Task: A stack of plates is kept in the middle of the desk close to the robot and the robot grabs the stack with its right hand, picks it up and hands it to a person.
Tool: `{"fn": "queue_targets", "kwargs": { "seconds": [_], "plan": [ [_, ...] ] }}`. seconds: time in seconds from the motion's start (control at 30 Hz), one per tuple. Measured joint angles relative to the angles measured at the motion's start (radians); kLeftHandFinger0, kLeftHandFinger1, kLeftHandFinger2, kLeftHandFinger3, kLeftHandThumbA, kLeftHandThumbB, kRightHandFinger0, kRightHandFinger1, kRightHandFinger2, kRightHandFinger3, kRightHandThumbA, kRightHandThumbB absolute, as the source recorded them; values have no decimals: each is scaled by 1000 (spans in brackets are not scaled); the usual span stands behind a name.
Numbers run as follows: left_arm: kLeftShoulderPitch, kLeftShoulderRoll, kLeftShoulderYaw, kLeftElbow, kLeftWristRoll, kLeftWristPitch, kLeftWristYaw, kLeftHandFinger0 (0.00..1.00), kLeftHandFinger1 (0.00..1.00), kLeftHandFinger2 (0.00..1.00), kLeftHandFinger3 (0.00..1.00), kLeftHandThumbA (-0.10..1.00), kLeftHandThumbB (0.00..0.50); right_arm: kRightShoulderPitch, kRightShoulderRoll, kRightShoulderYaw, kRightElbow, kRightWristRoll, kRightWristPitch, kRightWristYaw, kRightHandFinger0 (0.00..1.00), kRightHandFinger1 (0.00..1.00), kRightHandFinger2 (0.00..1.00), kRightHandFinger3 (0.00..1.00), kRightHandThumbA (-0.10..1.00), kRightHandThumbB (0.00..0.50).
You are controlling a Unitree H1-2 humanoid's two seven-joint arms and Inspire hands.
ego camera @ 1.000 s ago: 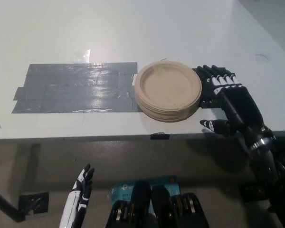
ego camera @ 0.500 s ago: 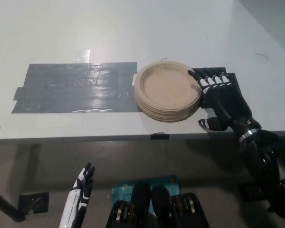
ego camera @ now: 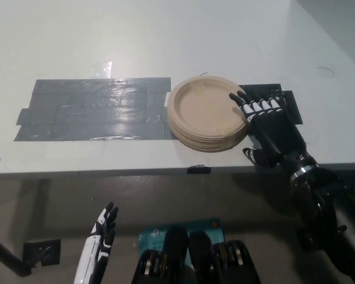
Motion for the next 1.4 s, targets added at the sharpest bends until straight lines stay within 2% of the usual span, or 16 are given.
{"fn": "queue_targets", "kwargs": {
  "seconds": [0.23, 0.4, 0.93, 1.27, 1.3, 1.33, 1.37, 1.4],
  "plan": [
    [0, 0, 0, 0, 1, 0, 0, 1000, 1000, 1000, 1000, 1000, 261, 0, 12, 12, 10, -9, -7, -28, 1000, 1000, 1000, 1000, 1000, 444],
    [-1, 1, 0, 2, 0, 0, 0, 1000, 1000, 1000, 1000, 1000, 271, 0, 13, 24, 15, -18, -11, -48, 1000, 1000, 1000, 1000, 1000, 443],
    [-1, 2, 0, 7, 0, 0, 0, 1000, 1000, 1000, 1000, 1000, 276, -28, 18, 61, 75, -27, -29, -64, 1000, 1000, 1000, 1000, 1000, 464],
    [-8, 4, 0, 7, 0, 0, 0, 1000, 1000, 1000, 1000, 1000, 286, -103, 51, 116, 228, -46, -51, -112, 1000, 1000, 1000, 1000, 1000, 479],
    [-9, 4, 0, 7, 0, 0, 0, 1000, 1000, 1000, 1000, 1000, 288, -111, 55, 122, 246, -49, -52, -117, 1000, 1000, 1000, 1000, 935, 494],
    [-10, 4, 0, 7, 0, 0, 0, 1000, 1000, 1000, 1000, 1000, 289, -118, 57, 129, 263, -51, -54, -121, 1000, 1000, 1000, 1000, 764, 495],
    [-10, 6, 0, 6, 0, 0, 0, 1000, 1000, 1000, 1000, 1000, 289, -136, 64, 140, 293, -56, -59, -130, 1000, 1000, 1000, 1000, 497, 499],
    [-10, 6, 0, 6, 0, 1, 0, 1000, 1000, 1000, 1000, 1000, 288, -151, 70, 148, 324, -60, -66, -140, 484, 554, 722, 853, 127, 423]
  ]
}}
